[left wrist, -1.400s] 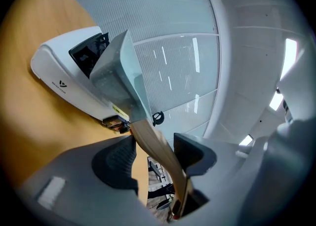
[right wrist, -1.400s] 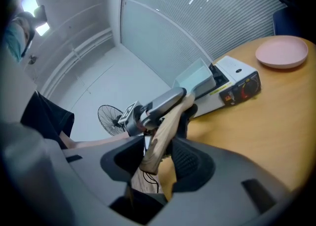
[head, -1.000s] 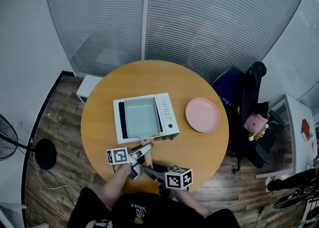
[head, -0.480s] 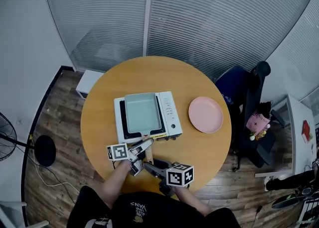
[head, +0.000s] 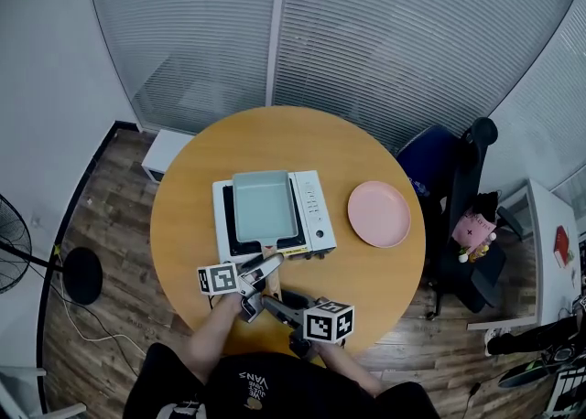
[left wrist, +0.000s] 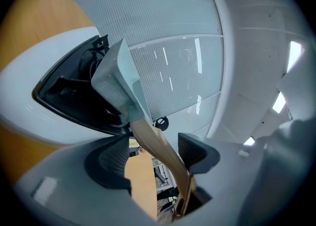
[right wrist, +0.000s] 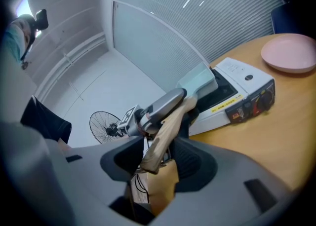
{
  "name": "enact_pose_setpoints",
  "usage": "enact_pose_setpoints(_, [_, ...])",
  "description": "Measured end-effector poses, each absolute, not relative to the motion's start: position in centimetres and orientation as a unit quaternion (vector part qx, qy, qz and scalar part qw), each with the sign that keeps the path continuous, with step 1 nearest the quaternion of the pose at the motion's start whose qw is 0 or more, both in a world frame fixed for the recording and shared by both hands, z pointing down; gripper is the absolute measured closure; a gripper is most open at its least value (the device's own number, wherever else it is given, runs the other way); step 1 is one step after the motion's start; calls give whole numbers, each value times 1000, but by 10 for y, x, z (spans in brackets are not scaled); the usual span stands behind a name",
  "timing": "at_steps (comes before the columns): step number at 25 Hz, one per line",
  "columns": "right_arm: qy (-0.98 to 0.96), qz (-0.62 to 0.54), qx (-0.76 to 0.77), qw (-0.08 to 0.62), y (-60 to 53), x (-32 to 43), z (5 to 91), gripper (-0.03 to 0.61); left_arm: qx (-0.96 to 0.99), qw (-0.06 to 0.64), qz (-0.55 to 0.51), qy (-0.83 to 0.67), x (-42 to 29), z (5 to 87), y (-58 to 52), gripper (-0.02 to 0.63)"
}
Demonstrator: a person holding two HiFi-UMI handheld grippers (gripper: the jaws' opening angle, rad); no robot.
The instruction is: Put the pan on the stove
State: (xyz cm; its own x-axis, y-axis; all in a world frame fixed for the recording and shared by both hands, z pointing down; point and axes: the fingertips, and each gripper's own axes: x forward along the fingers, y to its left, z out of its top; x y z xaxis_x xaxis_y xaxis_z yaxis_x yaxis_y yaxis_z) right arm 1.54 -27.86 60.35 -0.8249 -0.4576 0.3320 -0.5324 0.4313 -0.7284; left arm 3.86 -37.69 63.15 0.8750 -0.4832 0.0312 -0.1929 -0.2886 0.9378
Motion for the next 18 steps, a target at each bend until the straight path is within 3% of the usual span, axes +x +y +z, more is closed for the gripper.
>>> enact_pose_setpoints(18, [-862,389,323,36,-265,29,584,368,784,533,-152,-278,9,626,-346,279])
